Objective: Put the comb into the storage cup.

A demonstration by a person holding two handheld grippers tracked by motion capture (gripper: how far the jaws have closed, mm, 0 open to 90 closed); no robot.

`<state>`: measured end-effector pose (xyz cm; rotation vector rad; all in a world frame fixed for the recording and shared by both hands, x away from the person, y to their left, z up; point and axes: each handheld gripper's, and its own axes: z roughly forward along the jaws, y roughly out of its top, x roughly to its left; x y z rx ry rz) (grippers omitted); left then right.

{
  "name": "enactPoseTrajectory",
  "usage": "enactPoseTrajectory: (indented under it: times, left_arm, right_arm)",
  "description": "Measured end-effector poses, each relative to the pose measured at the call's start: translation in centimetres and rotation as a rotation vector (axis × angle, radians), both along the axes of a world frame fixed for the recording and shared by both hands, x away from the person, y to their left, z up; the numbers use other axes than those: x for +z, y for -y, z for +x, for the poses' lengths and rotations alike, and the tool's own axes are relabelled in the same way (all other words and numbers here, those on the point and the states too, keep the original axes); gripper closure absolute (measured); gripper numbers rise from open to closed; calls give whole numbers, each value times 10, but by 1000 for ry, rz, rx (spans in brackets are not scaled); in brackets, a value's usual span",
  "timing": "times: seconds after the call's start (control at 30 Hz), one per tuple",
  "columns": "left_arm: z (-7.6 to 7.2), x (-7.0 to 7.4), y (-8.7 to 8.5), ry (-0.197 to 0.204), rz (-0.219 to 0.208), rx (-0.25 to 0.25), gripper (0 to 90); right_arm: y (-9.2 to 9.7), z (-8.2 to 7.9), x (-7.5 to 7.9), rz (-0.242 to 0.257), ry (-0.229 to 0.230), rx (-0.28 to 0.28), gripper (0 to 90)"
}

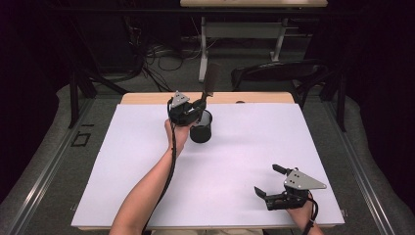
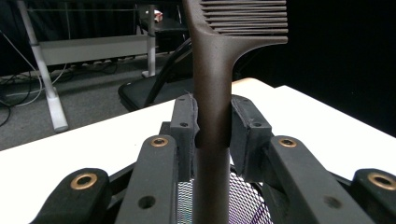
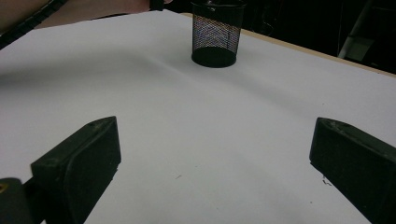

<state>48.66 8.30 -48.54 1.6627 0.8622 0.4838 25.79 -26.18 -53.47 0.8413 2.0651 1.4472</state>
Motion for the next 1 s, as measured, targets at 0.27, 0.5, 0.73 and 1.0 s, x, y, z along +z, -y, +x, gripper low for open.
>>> enactPoseTrajectory:
  times: [0.27, 0.5, 0.73, 1.0]
  left_arm:
    - [-1, -4, -1, 1, 4, 1, 725]
    - [-1, -6, -2, 5, 7, 12, 725]
    - [-3, -11, -2, 2, 16, 10, 725]
    - [-4, -11, -3, 5, 22, 11, 724]
  right_arm:
    - [0, 0, 0, -2, 1, 0, 15]
    - [0, 0, 0, -1, 1, 0, 15]
    - [0, 0, 0, -1, 0, -1, 15]
    - [0, 0, 0, -1, 0, -2, 15]
